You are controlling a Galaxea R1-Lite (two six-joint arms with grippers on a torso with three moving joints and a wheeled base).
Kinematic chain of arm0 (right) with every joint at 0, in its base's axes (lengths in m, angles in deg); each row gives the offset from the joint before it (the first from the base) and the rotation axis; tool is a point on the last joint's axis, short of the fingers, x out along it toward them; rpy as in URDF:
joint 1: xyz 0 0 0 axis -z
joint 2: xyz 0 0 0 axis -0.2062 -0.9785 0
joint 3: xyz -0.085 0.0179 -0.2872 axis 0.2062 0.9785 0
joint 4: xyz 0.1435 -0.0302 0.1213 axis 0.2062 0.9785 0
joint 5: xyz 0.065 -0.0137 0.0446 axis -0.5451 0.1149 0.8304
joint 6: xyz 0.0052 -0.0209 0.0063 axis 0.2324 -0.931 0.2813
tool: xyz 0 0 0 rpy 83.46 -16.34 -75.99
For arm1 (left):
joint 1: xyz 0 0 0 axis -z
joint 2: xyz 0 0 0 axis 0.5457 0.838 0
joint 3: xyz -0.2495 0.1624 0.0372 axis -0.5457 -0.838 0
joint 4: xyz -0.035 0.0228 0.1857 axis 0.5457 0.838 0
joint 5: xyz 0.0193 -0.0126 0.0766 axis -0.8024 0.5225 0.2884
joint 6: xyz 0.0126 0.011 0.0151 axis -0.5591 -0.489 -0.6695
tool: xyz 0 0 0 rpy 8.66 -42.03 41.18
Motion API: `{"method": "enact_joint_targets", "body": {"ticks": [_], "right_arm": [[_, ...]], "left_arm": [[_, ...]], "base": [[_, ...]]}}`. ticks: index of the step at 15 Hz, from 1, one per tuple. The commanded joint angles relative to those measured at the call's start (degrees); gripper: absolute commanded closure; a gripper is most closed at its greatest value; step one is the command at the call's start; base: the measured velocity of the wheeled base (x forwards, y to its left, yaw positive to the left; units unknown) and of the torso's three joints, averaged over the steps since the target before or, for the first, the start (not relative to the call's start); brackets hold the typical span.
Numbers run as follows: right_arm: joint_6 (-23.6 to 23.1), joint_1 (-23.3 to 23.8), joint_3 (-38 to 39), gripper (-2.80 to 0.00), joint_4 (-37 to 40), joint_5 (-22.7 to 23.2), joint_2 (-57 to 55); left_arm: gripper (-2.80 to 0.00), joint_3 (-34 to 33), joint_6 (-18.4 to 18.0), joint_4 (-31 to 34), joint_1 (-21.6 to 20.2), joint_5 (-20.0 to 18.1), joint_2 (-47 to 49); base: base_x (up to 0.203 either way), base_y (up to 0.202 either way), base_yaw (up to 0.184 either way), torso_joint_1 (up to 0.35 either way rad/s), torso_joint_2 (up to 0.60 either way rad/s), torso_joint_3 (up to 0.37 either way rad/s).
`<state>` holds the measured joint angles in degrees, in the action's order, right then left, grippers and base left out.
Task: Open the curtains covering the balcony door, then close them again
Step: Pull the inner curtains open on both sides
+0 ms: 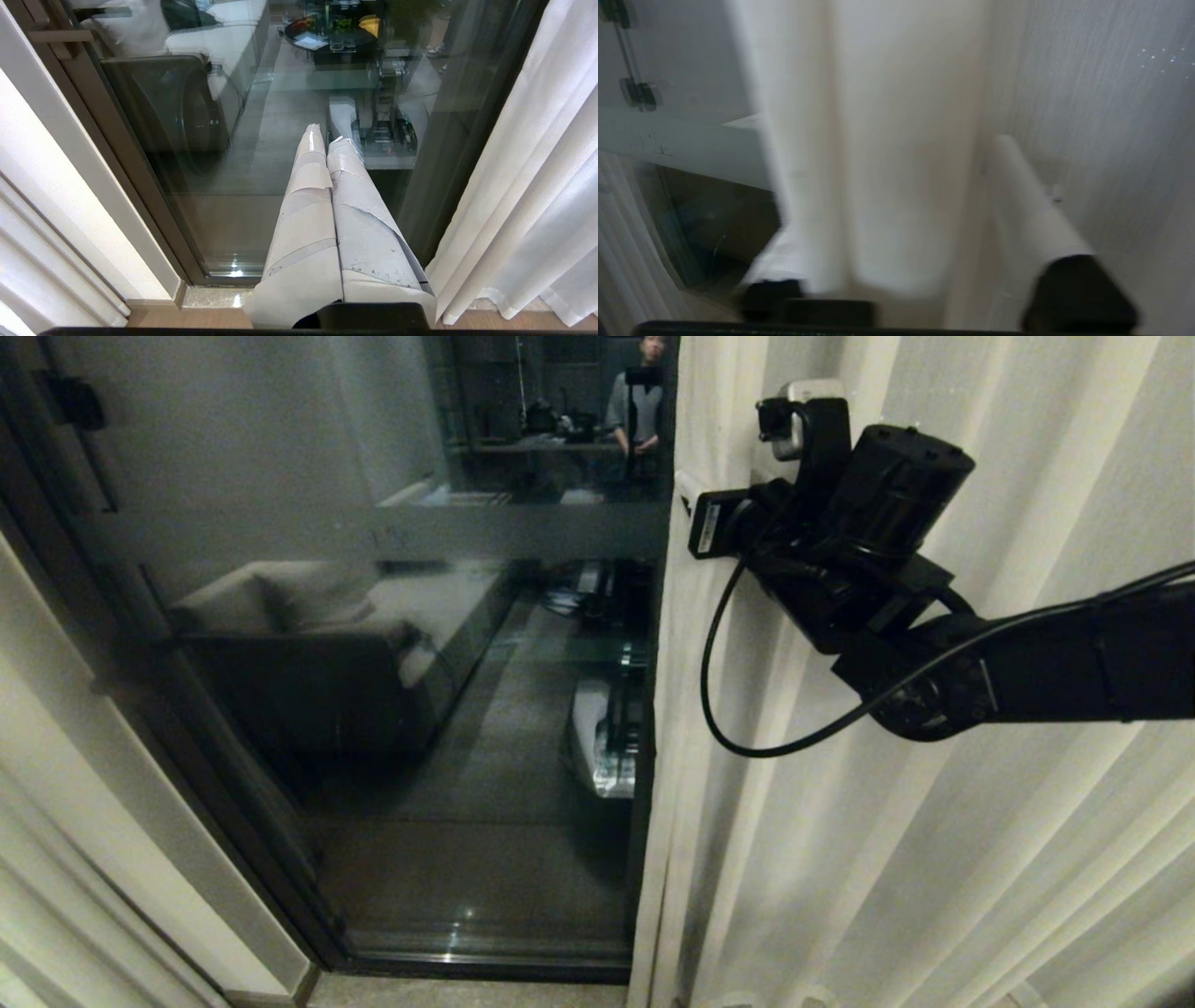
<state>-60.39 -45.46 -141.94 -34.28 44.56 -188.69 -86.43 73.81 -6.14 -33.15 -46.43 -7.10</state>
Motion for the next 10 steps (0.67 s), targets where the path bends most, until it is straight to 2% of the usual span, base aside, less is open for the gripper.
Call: {"method": "enact_joint_targets", "body": {"ticks": [1,6,10], "right_arm": [[0.1,0.0,0.0,0.0,-0.3,-0.1,0.0],[-0.2,0.8,0.7,0.0,-0.5,-0.3,1.9],[-0.3,3.5,7.5,0.0,-0.4,-0.2,7.4]], "left_arm": [[0.0,0.0,0.0,0.0,0.0,0.0,0.0],[0.0,0.0,0.0,0.0,0.0,0.0,0.0],[0.0,0.0,0.0,0.0,0.0,0.0,0.0]], "base": [[0.0,0.0,0.0,0.0,0.0,0.0],[0.0,0.0,0.0,0.0,0.0,0.0],[0.0,0.0,0.0,0.0,0.0,0.0]]}}
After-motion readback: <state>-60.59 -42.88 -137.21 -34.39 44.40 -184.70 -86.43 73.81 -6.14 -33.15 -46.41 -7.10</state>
